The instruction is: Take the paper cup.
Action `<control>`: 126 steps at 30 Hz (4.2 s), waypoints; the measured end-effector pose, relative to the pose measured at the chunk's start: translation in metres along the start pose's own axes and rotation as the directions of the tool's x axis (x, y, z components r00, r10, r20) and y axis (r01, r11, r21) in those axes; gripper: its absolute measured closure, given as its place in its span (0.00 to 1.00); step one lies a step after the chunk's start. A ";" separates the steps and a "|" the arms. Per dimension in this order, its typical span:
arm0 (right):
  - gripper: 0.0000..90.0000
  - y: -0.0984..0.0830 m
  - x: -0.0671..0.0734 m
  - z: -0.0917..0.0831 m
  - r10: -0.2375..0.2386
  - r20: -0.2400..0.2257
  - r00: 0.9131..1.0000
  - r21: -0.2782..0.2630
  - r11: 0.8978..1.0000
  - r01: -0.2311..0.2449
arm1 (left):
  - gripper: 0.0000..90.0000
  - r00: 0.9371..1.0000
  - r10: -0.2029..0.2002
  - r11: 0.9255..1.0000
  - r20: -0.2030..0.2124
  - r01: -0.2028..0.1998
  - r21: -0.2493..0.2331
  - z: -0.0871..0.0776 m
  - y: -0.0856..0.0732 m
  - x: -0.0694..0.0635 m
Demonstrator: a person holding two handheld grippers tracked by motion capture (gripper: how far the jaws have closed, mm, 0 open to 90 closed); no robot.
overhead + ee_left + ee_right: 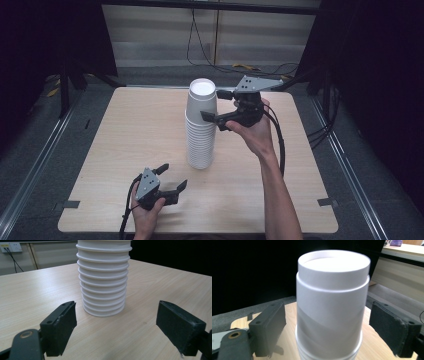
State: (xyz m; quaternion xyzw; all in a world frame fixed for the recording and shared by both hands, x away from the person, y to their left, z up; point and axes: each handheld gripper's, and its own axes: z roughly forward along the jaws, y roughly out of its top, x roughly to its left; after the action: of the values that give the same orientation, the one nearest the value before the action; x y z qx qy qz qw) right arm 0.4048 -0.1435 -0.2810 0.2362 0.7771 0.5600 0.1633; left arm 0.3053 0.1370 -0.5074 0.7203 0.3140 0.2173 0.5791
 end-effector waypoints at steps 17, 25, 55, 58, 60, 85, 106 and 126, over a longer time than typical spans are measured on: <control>0.15 0.024 -0.008 0.009 -0.009 -0.037 0.999 0.086 0.996 0.012 | 0.18 1.000 -0.001 1.000 -0.001 0.001 0.004 0.000 0.000 0.001; 0.16 0.034 -0.010 0.022 -0.018 -0.050 0.999 0.135 0.991 0.025 | 0.18 1.000 -0.005 1.000 0.001 0.005 0.003 0.000 0.000 0.002; 0.22 0.037 -0.007 0.024 -0.031 -0.033 0.999 0.079 0.996 0.034 | 0.18 1.000 -0.014 1.000 -0.004 0.014 -0.006 -0.001 0.000 0.002; 0.22 0.038 -0.007 0.021 -0.030 -0.029 0.999 0.059 0.998 0.031 | 0.18 1.000 -0.006 1.000 -0.003 0.006 -0.002 -0.002 0.000 0.002; 0.22 0.039 -0.008 0.020 -0.026 -0.030 0.999 0.046 0.999 0.027 | 0.18 1.000 -0.006 1.000 -0.003 0.006 -0.003 -0.002 0.000 0.002; 0.23 0.048 -0.011 0.005 -0.010 -0.021 1.000 -0.109 0.994 0.008 | 0.18 1.000 -0.004 1.000 0.018 0.004 0.001 -0.001 0.000 0.004; 0.24 0.060 -0.015 -0.011 0.045 -0.020 0.999 -0.226 0.973 -0.048 | 0.18 1.000 -0.010 1.000 0.023 0.010 0.000 -0.001 0.000 0.003; 0.24 0.057 -0.017 -0.035 0.068 0.006 0.998 -0.295 0.953 -0.063 | 0.18 1.000 -0.012 1.000 0.016 0.012 0.007 0.000 0.000 0.003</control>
State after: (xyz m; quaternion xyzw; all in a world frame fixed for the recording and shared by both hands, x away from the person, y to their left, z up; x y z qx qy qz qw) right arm 0.4108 -0.1656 -0.2159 0.2396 0.6754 0.6726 0.1842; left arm 0.3072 0.1390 -0.5074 0.7220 0.3144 0.2070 0.5805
